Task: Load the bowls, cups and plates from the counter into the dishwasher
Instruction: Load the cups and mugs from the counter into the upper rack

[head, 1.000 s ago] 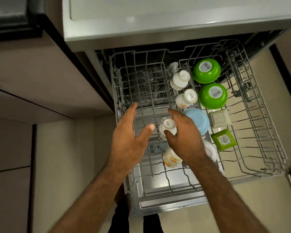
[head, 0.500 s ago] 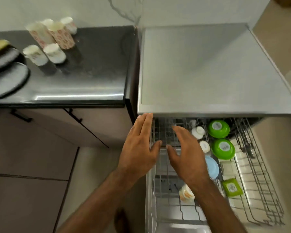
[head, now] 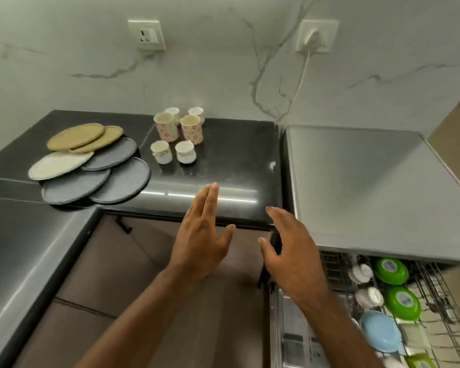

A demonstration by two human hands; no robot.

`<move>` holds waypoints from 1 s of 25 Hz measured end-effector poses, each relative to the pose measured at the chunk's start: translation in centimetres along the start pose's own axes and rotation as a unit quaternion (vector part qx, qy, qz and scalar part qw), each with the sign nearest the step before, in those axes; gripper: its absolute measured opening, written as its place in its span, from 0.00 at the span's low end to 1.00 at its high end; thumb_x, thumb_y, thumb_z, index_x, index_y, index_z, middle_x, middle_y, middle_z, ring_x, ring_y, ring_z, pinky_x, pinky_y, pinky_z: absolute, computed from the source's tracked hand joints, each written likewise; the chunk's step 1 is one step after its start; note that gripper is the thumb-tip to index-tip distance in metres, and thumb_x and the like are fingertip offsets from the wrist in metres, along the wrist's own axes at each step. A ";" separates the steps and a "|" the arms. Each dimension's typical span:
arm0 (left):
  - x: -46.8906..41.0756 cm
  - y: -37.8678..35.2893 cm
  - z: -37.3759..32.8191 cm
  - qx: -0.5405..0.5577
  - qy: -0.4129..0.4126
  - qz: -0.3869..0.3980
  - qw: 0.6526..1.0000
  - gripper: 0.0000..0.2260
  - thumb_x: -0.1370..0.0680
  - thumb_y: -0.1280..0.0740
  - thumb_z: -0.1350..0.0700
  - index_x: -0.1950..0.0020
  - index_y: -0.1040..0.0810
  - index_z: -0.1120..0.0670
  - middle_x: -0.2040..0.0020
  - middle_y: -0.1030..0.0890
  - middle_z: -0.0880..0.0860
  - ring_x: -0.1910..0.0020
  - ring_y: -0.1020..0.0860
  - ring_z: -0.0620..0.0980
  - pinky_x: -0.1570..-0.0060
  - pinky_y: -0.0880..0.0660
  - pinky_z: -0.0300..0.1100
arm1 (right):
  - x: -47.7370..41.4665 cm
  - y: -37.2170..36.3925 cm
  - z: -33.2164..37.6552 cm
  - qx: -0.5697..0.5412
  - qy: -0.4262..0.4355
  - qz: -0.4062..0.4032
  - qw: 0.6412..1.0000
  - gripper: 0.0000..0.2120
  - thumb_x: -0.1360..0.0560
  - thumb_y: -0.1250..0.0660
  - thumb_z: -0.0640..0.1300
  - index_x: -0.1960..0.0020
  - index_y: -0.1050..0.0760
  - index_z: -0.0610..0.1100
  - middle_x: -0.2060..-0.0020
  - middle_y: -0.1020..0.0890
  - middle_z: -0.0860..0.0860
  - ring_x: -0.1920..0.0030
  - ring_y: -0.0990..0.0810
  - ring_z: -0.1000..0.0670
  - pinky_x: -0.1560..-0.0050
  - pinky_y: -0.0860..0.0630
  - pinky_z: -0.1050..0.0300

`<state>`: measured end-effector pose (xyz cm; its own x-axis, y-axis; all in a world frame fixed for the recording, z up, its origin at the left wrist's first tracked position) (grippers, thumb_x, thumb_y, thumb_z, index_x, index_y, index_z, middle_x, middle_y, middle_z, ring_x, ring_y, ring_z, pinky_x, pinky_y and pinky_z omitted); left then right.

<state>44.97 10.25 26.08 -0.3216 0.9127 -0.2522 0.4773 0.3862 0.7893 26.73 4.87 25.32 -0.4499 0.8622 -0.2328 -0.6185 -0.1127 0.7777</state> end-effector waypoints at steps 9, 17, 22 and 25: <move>-2.8 10.4 10.5 -0.005 0.048 -0.022 0.999 0.42 0.22 0.29 0.46 0.16 0.52 0.48 0.16 0.46 0.51 0.19 0.42 0.51 0.25 0.34 0.54 | -6.7 -4.3 12.1 -0.012 0.037 -0.003 0.999 0.30 0.23 0.28 0.48 0.24 0.33 0.50 0.27 0.28 0.52 0.27 0.31 0.51 0.27 0.31 0.50; -7.3 11.4 15.0 -0.028 0.100 -0.020 0.994 0.43 0.22 0.27 0.47 0.15 0.50 0.51 0.17 0.43 0.54 0.19 0.41 0.54 0.23 0.36 0.55 | -13.2 -7.8 13.4 -0.022 0.046 0.048 0.998 0.34 0.24 0.27 0.50 0.22 0.37 0.49 0.25 0.30 0.50 0.26 0.31 0.49 0.26 0.32 0.51; -9.8 10.4 17.6 -0.015 0.135 -0.016 0.991 0.43 0.22 0.27 0.47 0.16 0.50 0.51 0.17 0.41 0.53 0.20 0.40 0.53 0.24 0.35 0.54 | -17.5 -10.9 11.8 -0.032 0.027 0.085 0.995 0.36 0.25 0.26 0.51 0.21 0.38 0.49 0.27 0.28 0.50 0.29 0.28 0.50 0.29 0.29 0.51; -13.0 9.3 20.0 0.000 0.164 -0.003 0.986 0.43 0.22 0.27 0.46 0.16 0.50 0.51 0.17 0.42 0.53 0.19 0.41 0.53 0.22 0.39 0.52 | -20.7 -13.5 10.6 -0.045 -0.005 0.117 0.992 0.38 0.26 0.25 0.52 0.21 0.39 0.49 0.28 0.27 0.51 0.30 0.27 0.51 0.30 0.28 0.53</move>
<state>69.98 4.69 25.50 -0.5721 0.8179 -0.0613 0.4747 0.3911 0.7885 51.22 -6.23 25.85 -0.5817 0.8121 -0.0454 -0.5525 -0.3536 0.7548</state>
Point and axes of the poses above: each hand's wrist, its own x-axis away from the middle knuckle, its own y-axis out of the back of the hand, z = x × y, the point moved 8 cm from there along -x, towards the middle knuckle
